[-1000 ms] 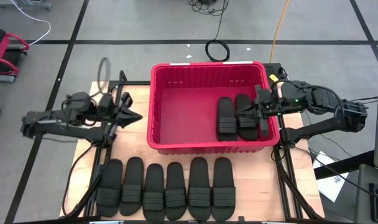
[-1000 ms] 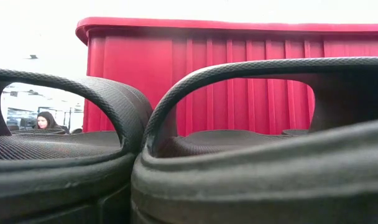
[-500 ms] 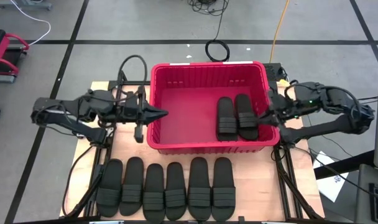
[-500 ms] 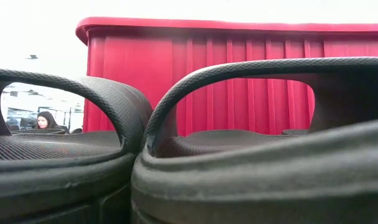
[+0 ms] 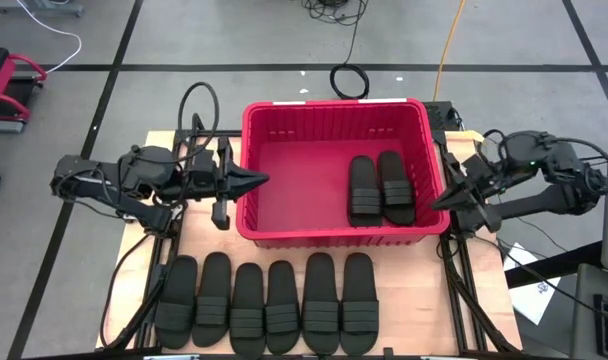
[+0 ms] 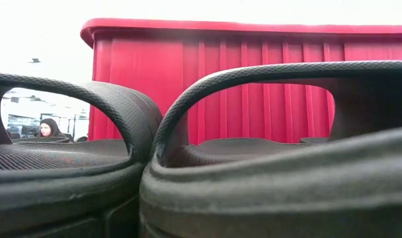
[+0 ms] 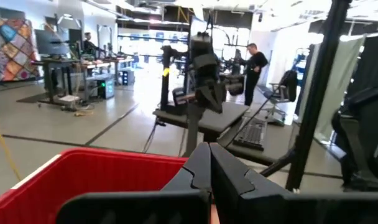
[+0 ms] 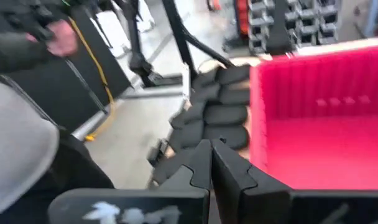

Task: Pick and place slides into bin
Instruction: Put the black slide into the red bin

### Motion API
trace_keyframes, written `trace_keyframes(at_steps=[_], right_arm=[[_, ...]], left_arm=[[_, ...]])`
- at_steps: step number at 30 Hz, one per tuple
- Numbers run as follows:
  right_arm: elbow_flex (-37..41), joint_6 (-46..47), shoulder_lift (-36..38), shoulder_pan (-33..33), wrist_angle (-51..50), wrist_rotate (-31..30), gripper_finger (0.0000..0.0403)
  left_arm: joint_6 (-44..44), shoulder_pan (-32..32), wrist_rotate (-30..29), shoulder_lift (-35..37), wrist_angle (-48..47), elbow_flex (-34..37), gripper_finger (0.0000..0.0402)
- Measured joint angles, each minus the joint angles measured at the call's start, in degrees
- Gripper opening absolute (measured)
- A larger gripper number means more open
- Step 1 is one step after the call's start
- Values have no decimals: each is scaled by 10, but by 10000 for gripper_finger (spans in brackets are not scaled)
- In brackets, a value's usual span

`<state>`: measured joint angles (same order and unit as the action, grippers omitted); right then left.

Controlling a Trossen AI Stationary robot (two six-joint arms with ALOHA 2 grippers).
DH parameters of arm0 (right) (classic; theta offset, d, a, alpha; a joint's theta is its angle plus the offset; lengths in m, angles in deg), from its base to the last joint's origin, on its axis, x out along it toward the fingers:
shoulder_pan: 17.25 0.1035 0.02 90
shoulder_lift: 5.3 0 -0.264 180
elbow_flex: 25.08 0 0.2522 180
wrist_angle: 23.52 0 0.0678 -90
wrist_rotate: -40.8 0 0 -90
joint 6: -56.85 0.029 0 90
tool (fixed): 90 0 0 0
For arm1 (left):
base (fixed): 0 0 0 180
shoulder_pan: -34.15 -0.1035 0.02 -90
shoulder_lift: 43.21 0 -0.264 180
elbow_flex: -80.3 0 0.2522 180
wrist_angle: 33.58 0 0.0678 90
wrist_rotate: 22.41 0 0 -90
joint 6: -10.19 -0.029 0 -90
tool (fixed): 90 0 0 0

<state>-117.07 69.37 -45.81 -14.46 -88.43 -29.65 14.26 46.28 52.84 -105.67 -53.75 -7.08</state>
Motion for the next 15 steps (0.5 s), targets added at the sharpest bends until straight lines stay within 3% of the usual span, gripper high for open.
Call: trace_keyframes(at_steps=[6, 15], right_arm=[[-7, -29, 11, 32, 82, -51, 0], [-28, -33, 74, 33, 28, -183, 0]], left_arm=[[16, 10, 40, 0, -23, 0, 2], [24, 37, 48, 0, -60, 0, 2]])
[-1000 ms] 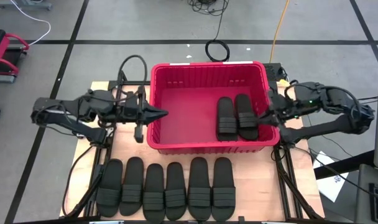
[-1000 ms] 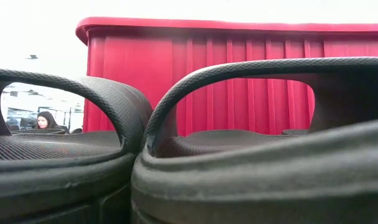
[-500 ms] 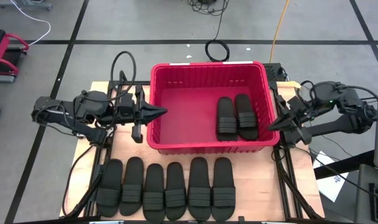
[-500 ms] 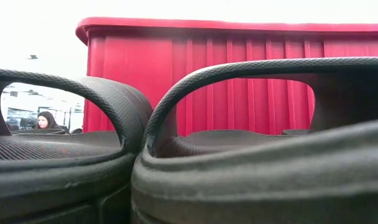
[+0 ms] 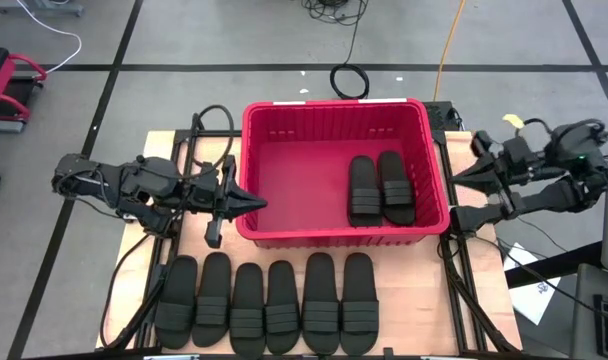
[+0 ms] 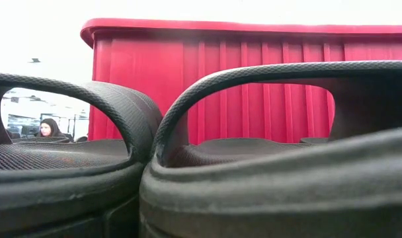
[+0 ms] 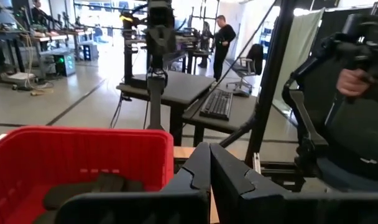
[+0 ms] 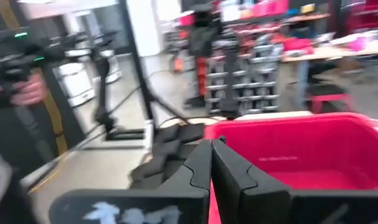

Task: Pick and place slides into bin
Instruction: Put the black slide into the red bin

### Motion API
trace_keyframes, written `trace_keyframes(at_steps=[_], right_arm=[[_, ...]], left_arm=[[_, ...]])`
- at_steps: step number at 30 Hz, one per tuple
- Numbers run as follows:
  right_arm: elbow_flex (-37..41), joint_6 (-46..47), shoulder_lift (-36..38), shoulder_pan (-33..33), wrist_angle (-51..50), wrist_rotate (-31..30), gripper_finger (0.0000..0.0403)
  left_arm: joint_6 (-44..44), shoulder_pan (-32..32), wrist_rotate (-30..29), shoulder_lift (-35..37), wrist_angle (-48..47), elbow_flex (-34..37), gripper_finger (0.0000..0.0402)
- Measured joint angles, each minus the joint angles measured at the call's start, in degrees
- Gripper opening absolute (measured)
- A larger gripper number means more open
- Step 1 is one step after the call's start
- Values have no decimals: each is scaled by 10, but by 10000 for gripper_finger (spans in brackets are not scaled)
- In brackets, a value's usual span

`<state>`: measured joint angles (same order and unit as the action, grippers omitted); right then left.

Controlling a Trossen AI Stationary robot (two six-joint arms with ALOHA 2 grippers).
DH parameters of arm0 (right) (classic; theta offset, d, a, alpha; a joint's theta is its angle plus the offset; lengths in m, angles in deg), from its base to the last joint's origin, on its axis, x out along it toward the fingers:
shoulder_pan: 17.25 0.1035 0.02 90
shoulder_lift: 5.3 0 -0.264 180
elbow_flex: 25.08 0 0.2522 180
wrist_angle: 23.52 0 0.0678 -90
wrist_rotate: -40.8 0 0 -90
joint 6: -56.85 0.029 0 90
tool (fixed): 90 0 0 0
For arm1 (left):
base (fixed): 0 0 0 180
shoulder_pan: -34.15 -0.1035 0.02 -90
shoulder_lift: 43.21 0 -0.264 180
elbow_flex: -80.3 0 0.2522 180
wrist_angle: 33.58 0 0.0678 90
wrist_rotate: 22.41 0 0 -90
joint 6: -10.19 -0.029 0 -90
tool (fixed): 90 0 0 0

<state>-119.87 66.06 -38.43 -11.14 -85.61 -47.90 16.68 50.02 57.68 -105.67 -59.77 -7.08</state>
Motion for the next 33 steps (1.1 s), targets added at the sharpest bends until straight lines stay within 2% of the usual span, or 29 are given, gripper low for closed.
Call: trace_keyframes(at_steps=[3, 6, 13, 19, 21, 26, 33], right_arm=[[0, 14, 35, 0, -21, -44, 0], [11, 37, 54, -2, -18, -41, 0], [103, 97, 31, -2, -2, 116, 0], [209, 127, -16, 20, 151, 222, 0], [216, 131, -38, 43, 158, 239, 0], [199, 81, -55, 84, 140, 153, 0], [176, 61, -1, 87, 105, 56, 0]], left_arm=[[1, 0, 0, 0, 0, 0, 1], [3, 0, 0, 0, -1, 0, 3], [2, 0, -6, 0, -12, 0, 3], [3, 0, -6, 0, -12, 0, 3], [2, 0, -6, 0, -12, 0, 5], [9, -2, -26, 0, -28, 0, 1], [30, -10, -37, 19, -86, 0, 5]])
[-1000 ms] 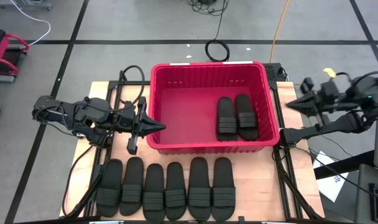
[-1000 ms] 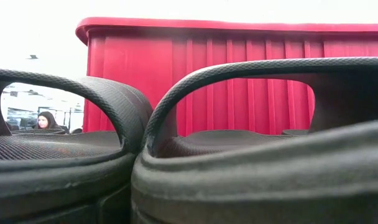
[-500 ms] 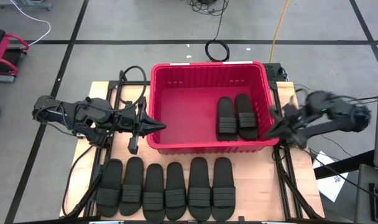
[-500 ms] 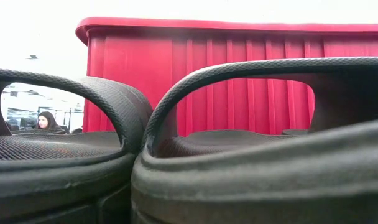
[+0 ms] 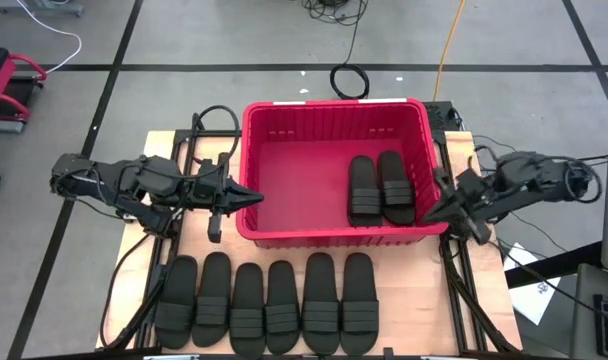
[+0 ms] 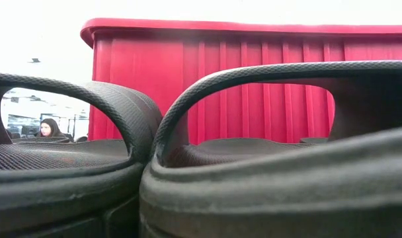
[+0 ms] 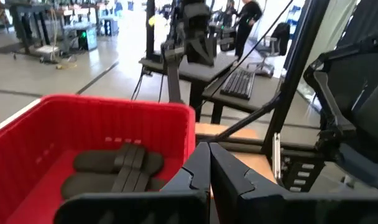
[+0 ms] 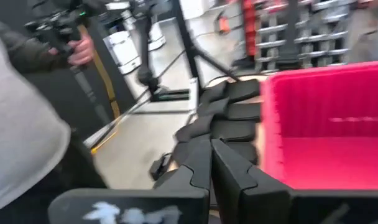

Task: Pick and place slides into bin
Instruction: Put the black slide into the red bin

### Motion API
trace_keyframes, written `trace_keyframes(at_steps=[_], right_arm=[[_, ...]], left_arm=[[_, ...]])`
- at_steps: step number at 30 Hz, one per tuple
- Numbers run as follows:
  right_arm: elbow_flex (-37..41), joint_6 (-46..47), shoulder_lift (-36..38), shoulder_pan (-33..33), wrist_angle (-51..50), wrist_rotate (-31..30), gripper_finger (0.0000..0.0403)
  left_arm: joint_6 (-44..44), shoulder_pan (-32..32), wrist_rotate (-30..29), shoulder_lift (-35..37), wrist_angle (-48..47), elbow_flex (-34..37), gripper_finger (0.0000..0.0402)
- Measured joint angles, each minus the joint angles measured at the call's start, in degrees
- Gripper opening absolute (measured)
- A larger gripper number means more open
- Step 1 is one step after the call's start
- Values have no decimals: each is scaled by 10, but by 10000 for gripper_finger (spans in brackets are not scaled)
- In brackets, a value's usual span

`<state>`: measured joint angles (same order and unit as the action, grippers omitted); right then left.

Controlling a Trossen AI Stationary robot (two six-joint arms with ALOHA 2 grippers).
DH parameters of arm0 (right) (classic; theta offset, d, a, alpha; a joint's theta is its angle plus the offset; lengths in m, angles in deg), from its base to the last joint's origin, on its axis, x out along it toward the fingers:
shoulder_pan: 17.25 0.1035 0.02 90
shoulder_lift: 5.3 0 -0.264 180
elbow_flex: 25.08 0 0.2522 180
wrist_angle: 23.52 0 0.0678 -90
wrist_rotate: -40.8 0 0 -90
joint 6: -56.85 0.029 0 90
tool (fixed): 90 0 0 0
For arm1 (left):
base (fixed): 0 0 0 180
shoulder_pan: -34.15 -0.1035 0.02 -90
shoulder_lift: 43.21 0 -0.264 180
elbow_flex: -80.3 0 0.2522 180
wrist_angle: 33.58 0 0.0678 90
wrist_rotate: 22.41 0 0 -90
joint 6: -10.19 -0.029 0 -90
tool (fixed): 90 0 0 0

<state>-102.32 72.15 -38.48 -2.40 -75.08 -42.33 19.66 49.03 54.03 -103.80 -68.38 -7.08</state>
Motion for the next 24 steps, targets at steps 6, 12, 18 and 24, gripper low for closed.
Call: trace_keyframes(at_steps=[6, 12, 18, 24], right_arm=[[0, 1, 49, 0, -19, -39, 0], [0, 16, 31, 0, -1, 20, 0], [0, 80, -95, 30, 54, 151, 0], [1, 97, -210, 107, 57, 228, 0]], left_arm=[[12, -2, -6, 22, -19, 0, 2], [13, -2, -6, 26, -30, 0, 5], [27, -2, -6, 24, -65, 0, 5], [30, -2, -6, 24, -67, 0, 5]])
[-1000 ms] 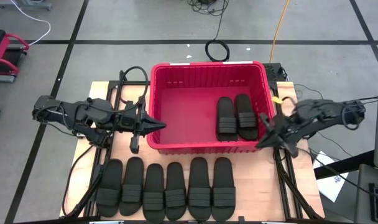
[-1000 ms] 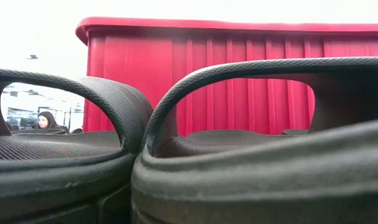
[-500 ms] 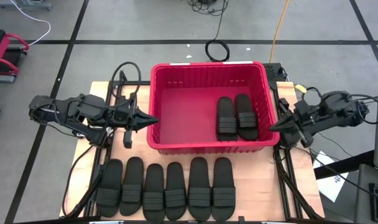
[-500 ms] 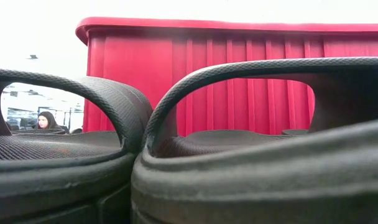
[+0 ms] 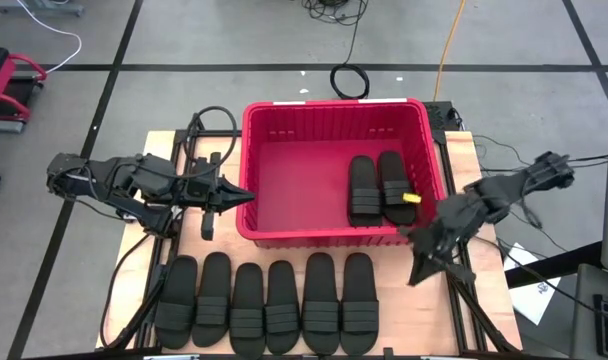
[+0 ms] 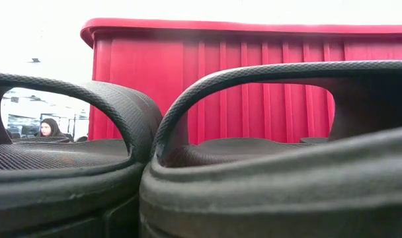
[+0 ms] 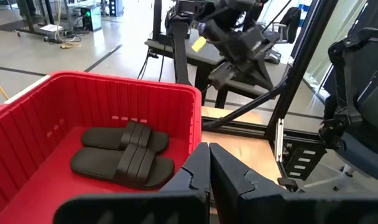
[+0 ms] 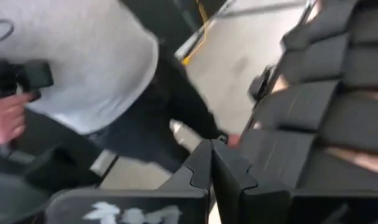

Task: Pick and place slides into bin
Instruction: Put the black slide into the red bin

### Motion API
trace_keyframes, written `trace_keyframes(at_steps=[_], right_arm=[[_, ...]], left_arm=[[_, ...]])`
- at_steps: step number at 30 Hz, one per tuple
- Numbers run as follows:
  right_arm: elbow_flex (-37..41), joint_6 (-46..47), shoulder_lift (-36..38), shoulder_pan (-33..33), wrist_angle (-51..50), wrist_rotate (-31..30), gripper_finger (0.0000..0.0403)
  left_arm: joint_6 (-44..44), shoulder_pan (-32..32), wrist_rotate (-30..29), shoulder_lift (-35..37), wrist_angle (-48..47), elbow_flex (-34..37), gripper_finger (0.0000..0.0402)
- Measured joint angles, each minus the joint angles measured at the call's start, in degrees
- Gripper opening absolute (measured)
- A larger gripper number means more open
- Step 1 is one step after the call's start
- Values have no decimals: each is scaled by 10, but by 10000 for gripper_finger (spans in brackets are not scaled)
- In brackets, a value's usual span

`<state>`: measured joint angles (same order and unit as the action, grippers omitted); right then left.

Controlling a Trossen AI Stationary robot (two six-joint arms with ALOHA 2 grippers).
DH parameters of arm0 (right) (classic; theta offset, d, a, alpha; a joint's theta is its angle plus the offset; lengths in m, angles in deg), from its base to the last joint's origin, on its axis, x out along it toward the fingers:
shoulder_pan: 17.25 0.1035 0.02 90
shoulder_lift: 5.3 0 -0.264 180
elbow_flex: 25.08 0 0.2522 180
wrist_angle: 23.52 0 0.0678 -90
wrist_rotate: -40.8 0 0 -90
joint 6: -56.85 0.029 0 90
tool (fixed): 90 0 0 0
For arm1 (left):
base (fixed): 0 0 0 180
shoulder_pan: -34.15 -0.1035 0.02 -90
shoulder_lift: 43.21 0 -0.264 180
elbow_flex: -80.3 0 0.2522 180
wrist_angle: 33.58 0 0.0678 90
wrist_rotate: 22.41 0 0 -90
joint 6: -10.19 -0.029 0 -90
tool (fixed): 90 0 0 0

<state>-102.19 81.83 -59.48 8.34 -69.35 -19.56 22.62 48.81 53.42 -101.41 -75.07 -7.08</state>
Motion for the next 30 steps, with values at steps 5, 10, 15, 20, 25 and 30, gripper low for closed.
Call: trace_keyframes(at_steps=[5, 10, 15, 20, 25, 30], right_arm=[[-1, 26, -41, 52, 4, 34, 0], [-1, 23, -84, 106, 5, 26, 0], [-1, 5, -133, 139, 11, -86, 0], [-1, -1, -183, 143, 35, -161, 0], [1, 16, -241, 143, 72, -159, 0], [22, 61, -282, 138, 90, -158, 10]], left_arm=[[-1, 0, 8, 0, -3, 0, 6], [8, 0, 19, 1, -27, 0, 6], [14, 0, 45, 2, -48, 0, 5], [14, 0, 69, 2, -56, 0, 5], [3, 0, 89, 5, -56, 0, 5], [2, 0, 97, 10, -56, 0, 5]])
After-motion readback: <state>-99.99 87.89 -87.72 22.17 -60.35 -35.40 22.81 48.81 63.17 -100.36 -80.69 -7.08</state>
